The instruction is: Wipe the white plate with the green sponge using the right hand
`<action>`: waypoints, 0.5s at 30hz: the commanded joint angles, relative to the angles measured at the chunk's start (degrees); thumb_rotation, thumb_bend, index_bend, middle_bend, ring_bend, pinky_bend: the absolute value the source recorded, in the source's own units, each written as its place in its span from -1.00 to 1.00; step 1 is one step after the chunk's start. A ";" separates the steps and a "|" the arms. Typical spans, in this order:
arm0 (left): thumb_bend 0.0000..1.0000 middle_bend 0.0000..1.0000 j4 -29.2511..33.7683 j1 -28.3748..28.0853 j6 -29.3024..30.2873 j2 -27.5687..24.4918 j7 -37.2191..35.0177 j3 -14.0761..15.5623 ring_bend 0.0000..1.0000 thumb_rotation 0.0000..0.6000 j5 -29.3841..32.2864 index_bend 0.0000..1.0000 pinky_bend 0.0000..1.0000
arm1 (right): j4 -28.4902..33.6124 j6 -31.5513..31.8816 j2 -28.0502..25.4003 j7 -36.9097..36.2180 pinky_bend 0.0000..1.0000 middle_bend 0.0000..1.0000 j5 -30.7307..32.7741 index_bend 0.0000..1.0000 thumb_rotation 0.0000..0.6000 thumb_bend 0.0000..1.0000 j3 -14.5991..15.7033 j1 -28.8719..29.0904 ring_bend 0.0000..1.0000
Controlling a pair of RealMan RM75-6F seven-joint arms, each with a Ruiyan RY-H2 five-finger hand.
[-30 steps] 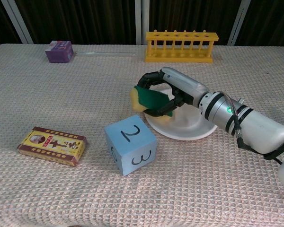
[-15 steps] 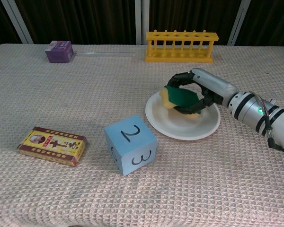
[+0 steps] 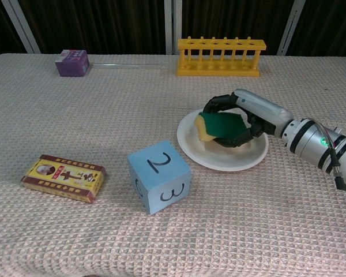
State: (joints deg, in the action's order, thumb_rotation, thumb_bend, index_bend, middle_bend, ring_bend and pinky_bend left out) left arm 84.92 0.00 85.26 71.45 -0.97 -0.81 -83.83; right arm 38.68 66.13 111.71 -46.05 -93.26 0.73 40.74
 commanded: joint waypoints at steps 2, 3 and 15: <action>-1.00 -0.83 -0.13 0.13 0.18 -0.04 -0.18 -0.02 -0.83 1.00 0.11 -0.69 -0.57 | 0.68 -0.19 0.82 0.08 -0.84 -0.14 -0.20 0.07 1.00 -0.36 -0.31 0.82 -0.54; -1.00 -0.83 -0.14 0.18 0.24 -0.04 -0.23 -0.02 -0.83 1.00 0.11 -0.69 -0.57 | 0.76 -0.27 1.10 0.01 -0.84 -0.14 -0.17 0.07 1.00 -0.36 -0.53 1.10 -0.54; -1.00 -0.84 -0.33 0.56 0.37 -0.11 -0.54 0.24 -0.83 1.00 0.22 -0.69 -0.57 | -1.88 -3.12 4.60 1.65 -0.84 -0.14 0.67 0.07 1.00 -0.36 -3.48 5.85 -0.54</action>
State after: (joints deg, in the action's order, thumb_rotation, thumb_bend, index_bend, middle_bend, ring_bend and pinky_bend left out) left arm 84.65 0.55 85.66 71.34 -1.49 -0.57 -83.65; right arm 37.24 63.38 115.93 -44.52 -92.81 -2.51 46.32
